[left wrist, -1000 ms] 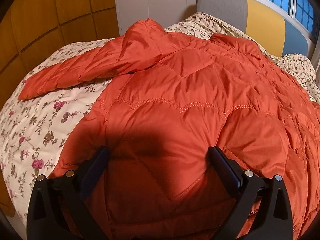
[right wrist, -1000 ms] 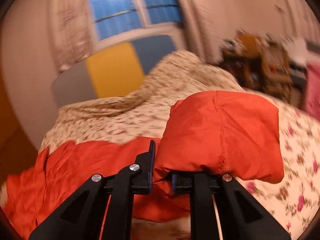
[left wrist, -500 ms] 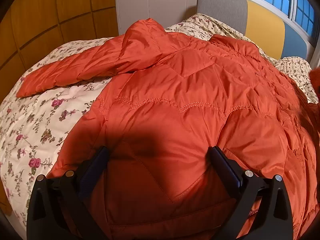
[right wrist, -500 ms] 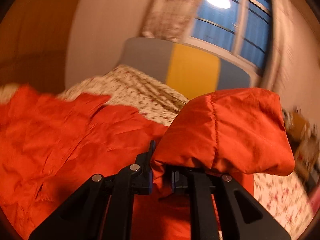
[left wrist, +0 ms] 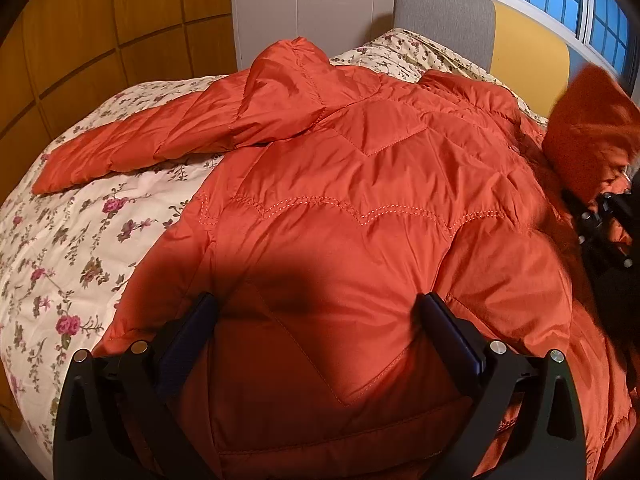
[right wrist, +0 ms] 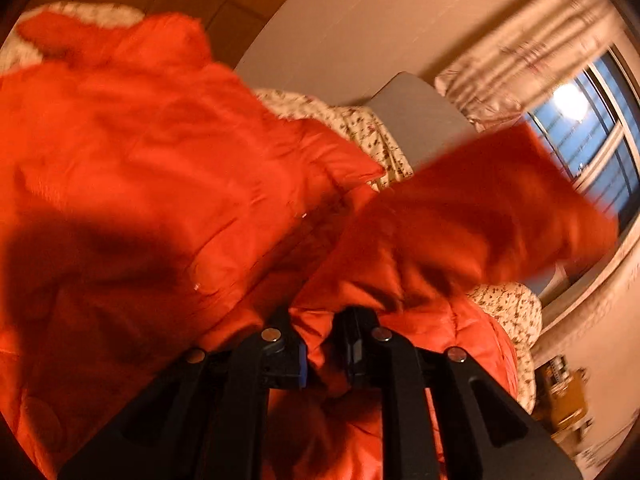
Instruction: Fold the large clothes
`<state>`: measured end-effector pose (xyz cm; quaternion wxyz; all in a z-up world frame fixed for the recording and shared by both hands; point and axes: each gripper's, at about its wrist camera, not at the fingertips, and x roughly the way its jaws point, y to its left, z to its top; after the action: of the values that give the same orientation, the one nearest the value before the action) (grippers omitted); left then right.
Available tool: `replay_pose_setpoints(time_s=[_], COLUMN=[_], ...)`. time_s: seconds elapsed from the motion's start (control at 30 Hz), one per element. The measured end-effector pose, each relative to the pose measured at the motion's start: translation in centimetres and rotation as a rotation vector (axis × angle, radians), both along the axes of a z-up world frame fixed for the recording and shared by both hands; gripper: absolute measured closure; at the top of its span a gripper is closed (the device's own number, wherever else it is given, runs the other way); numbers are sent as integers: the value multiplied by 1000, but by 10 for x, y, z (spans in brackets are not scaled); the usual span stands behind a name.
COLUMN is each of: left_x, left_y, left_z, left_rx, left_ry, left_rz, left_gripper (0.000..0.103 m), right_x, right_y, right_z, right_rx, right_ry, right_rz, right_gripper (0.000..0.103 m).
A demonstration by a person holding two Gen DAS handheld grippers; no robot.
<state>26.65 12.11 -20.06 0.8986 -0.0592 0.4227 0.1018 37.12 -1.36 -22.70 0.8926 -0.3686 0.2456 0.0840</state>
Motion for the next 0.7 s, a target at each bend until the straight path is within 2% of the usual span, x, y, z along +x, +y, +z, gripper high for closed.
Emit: replay_pose_setpoints(time_s=[0.13,0.2,0.23,0.3,0.33,0.37,0.4,0.5,0.53,0.63,0.7], left_x=[0,0,1,3,3,2,1,-4,-1,18,37], left_y=[0,-1,-2,-3,-4,-5,-7,-18,-22,-39,-49], left_z=[0,0,1,5,10,16,24,64,72,90,92], left_rx=[0,3,7,13,11,8,4,11,4,-40,-90], left_ry=[0,3,10,32,40,36,17,-132,-155,-196,-198], left_rz=[1,0,0,-5,-16,-28,-37,-39,-45,-94,-121], left_gripper=[3,3,3,3,3,3,3,3,3,3,3], right_x=[7,9,10,3,-2,-9,-14,-16,-16,-15,-16], right_y=[7,5,3,-10,-21,-32,-45,-83,-97,-129,-142], right_z=[-13,-15,-13,-3,7,16,29,52,57,71,78], right_rx=[-73,-70,-58,12,76,123,187,356,417,551,598], right_ry=[-16,-13,-3,18,24,17,6,13,14,-20,-39], right_rz=[0,-1,2,23,34,33,24,-19,-35,-80,-86], right_gripper=[89,89,85,72,53,44,44,44,44,35,32])
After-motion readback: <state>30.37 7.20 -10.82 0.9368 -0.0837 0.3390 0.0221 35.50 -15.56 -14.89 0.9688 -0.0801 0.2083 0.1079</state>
